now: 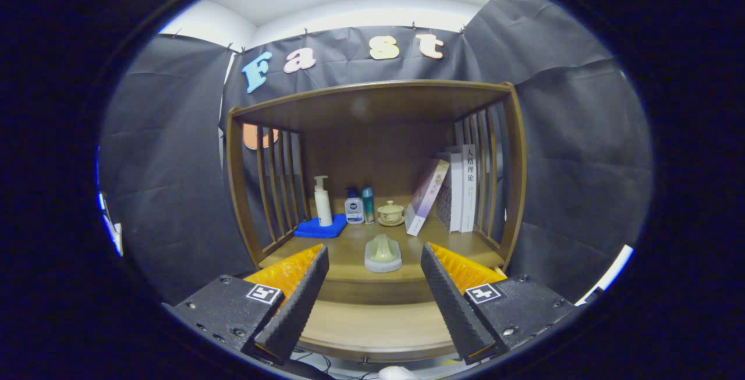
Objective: Pull open the drawer, take out the items inside it, and place them on the countertop above the cabinet.
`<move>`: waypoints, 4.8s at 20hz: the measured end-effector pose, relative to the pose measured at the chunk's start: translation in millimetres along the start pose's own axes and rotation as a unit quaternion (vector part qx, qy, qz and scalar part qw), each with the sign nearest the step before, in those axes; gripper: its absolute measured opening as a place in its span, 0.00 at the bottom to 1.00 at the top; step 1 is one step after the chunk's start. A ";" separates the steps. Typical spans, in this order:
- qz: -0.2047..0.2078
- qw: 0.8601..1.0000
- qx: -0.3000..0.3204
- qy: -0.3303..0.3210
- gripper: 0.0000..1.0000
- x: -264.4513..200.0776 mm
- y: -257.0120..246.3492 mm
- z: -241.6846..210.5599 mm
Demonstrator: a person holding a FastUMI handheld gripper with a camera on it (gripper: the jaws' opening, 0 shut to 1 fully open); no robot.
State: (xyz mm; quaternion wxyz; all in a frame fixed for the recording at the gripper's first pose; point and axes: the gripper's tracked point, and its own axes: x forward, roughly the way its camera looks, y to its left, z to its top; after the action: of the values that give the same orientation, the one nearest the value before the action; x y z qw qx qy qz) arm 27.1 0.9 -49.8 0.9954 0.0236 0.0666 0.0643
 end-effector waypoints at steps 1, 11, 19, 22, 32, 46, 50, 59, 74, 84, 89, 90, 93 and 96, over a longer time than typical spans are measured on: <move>-0.006 1.000 0.000 -0.004 1.00 -6.9 -2.1 -9.0; -0.054 0.999 -0.007 -0.001 1.00 -37.3 -19.2 -137.2; -0.041 0.998 -0.007 0.051 1.00 -24.8 7.0 -219.4; -0.050 0.997 -0.016 0.064 1.00 -16.0 9.5 -232.7; -0.057 0.996 -0.008 0.065 1.00 -5.4 6.7 -233.9; -0.052 0.997 0.007 0.061 0.98 53.5 7.0 -216.5; -0.059 0.996 0.004 0.067 0.99 78.8 8.4 -216.1; -0.055 0.996 0.010 0.076 1.00 128.5 1.1 -210.5; -0.059 0.994 -0.002 0.089 1.00 173.6 -4.7 -217.5; -0.076 0.995 -0.004 0.072 1.00 138.1 -26.5 -175.2; -0.067 0.997 -0.009 0.030 1.00 81.8 -29.2 -99.5; -0.067 0.997 -0.014 0.020 1.00 70.3 -30.0 -83.4; -0.068 0.997 -0.015 -0.012 1.00 34.6 -25.5 -39.4; -0.062 0.998 -0.007 -0.028 1.00 3.7 -20.5 -10.4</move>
State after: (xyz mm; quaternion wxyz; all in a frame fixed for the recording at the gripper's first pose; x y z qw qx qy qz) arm 31.9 -18.6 -61.8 0.9991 0.0140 0.0399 0.0021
